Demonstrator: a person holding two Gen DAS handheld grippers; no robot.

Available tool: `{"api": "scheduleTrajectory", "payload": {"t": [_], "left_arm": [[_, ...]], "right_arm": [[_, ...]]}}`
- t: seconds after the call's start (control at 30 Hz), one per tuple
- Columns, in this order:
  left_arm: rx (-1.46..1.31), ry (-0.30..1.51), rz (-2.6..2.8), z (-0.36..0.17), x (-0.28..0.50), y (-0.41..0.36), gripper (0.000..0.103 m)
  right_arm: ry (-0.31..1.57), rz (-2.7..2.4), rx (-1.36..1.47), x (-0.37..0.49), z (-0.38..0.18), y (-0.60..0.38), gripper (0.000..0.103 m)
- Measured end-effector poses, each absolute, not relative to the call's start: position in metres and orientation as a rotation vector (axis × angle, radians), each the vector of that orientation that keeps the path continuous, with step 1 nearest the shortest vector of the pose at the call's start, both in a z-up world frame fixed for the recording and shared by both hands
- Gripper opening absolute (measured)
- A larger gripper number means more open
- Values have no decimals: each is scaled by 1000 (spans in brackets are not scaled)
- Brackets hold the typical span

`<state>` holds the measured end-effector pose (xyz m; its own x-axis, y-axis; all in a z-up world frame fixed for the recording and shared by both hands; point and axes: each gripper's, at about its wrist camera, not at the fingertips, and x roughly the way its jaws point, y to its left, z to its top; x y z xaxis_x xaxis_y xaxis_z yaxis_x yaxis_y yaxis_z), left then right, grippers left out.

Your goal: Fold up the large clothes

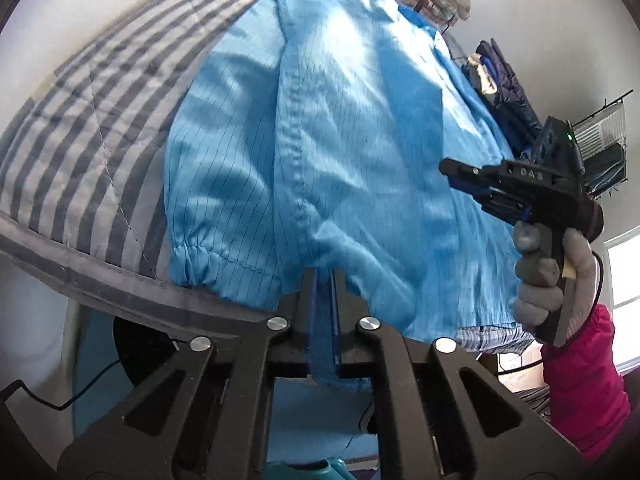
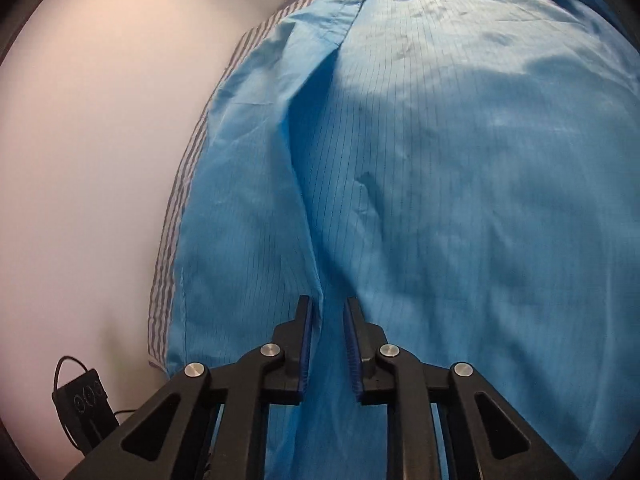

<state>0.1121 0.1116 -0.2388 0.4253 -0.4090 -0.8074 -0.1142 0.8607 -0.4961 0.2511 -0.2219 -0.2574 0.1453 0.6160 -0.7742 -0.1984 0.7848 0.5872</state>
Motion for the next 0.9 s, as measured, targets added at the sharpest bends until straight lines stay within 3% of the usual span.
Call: {"api": "scheduleTrajectory", "payload": {"t": [0.1,0.13,0.2,0.43,0.57,0.67,0.73,0.77,0.9], "left_arm": [[-536,1091,-194,-230,109,114,1],[-545,1078,-197,-227,108,116,1],[-556,1063,-198,-225,108,119,1],[-594,1141,-162,-241,116,125,5],[-568,1146,-167,-244,122,114,30],[-555,1130,-155,-244,126,112,30],[-563,1130,-142,-246,129,112,17],[-563,1134,-134,-246,129,112,6],[-563,1102,-137,-242,124,115,3]], "right_arm": [[1278,679,362,238,-242,-220,34],[1278,686,340,234,-241,-213,47],[1284,700,282,231,-242,-199,48],[1331,725,246,213,-256,-183,20],[1341,727,242,209,-260,-184,11],[1343,725,248,213,-262,-181,9],[1342,724,243,213,-264,-182,9],[1341,726,243,212,-264,-185,8],[1341,741,248,210,-265,-187,4]]}}
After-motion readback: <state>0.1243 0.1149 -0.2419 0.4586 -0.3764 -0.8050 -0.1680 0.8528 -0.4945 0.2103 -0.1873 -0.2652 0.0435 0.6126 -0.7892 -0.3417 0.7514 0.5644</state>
